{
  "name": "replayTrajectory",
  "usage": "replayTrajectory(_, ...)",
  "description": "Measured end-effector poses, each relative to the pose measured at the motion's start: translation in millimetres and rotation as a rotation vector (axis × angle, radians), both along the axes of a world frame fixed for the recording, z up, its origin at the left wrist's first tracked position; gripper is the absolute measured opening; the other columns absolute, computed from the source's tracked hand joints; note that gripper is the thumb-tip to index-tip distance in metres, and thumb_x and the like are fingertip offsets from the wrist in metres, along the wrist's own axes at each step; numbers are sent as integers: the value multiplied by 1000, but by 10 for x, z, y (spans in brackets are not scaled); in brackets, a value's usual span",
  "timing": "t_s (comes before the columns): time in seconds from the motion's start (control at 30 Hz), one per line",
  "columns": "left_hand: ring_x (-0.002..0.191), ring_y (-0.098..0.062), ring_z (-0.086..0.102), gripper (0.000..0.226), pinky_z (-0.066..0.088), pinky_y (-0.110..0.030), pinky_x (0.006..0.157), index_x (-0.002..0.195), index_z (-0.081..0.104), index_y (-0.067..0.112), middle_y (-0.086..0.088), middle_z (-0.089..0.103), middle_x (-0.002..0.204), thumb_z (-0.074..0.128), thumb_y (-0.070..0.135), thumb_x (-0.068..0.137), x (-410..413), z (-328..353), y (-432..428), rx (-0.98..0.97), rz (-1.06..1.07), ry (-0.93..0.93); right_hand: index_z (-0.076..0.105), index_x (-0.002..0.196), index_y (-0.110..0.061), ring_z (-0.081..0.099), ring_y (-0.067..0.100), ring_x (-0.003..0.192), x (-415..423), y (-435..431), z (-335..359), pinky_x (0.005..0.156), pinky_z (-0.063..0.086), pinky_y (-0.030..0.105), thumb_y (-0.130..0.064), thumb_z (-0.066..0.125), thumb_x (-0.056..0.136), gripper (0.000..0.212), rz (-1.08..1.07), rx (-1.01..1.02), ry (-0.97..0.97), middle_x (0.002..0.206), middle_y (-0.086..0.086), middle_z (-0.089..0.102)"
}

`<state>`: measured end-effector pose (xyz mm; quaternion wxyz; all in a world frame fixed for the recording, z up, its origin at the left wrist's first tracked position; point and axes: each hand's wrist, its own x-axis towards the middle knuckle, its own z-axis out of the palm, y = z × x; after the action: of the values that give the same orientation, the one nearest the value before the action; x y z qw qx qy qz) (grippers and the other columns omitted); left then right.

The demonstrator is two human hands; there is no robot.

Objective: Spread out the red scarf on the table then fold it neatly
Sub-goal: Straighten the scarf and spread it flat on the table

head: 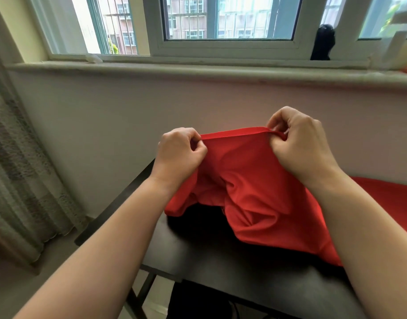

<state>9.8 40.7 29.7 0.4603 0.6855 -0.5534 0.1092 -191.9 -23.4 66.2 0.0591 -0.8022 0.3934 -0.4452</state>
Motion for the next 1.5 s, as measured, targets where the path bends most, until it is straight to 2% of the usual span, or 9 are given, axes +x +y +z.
replayTrajectory(0.13,71,-24,59,8,47,-29,70,75,64,11,-5,65,71,57,15,75,10,28,-76,71,57,-35,70,94,-15,61,29,87,65,12,-20,79,49,35,-8,51,79,25,-15,-74,74,88,4,66)
replayTrajectory(0.33,44,-2,35,23,31,-17,47,60,48,23,9,44,54,48,6,75,-189,164,-167,35,-260,435,65,76,-14,51,18,69,4,-18,77,64,32,22,1,46,75,24,-7,46,-30,64,-3,53)
replayTrajectory(0.57,45,-3,33,22,29,-20,46,55,51,24,9,40,51,36,15,67,-309,437,-313,-26,-359,326,56,72,-23,52,18,68,-88,-56,178,66,39,30,-35,56,79,14,23,108,-6,60,-9,52)
replayTrajectory(0.83,78,-6,55,31,37,-14,73,111,61,20,7,59,86,66,32,83,-399,511,-387,113,-356,30,53,70,-18,42,14,56,-317,-127,136,55,34,21,-19,66,82,17,52,-22,-152,56,-8,49)
replayTrajectory(0.97,78,-15,59,15,42,-23,71,86,67,19,7,63,75,60,32,88,-380,427,-448,274,-318,101,52,69,-16,44,13,57,-327,-154,52,53,32,18,-12,63,81,16,-11,8,-177,55,-8,49)
replayTrajectory(1.07,70,-10,55,12,43,-24,71,83,67,19,9,59,69,57,22,89,-405,460,-459,198,-385,111,60,88,-19,61,19,81,-301,-148,70,69,42,26,-19,64,79,10,-58,97,25,77,-3,63)
replayTrajectory(1.2,74,-9,60,9,45,-23,73,88,70,16,2,69,79,62,14,84,-587,593,-405,59,-498,-36,55,124,-21,59,14,103,-74,-72,254,87,44,25,-13,60,77,48,195,175,103,111,-1,65)
replayTrajectory(1.37,56,-2,47,14,40,-16,60,84,56,17,11,53,63,65,9,76,-539,402,-334,-94,-392,49,70,87,-15,52,10,73,203,-139,258,54,35,16,-7,52,76,23,150,235,68,66,-9,56)
replayTrajectory(1.5,61,-6,54,25,40,-12,61,87,44,21,7,55,73,64,9,79,-468,92,-223,-168,-332,147,73,79,-16,59,13,76,276,-146,112,61,45,21,-22,65,75,10,131,225,116,72,-3,65)
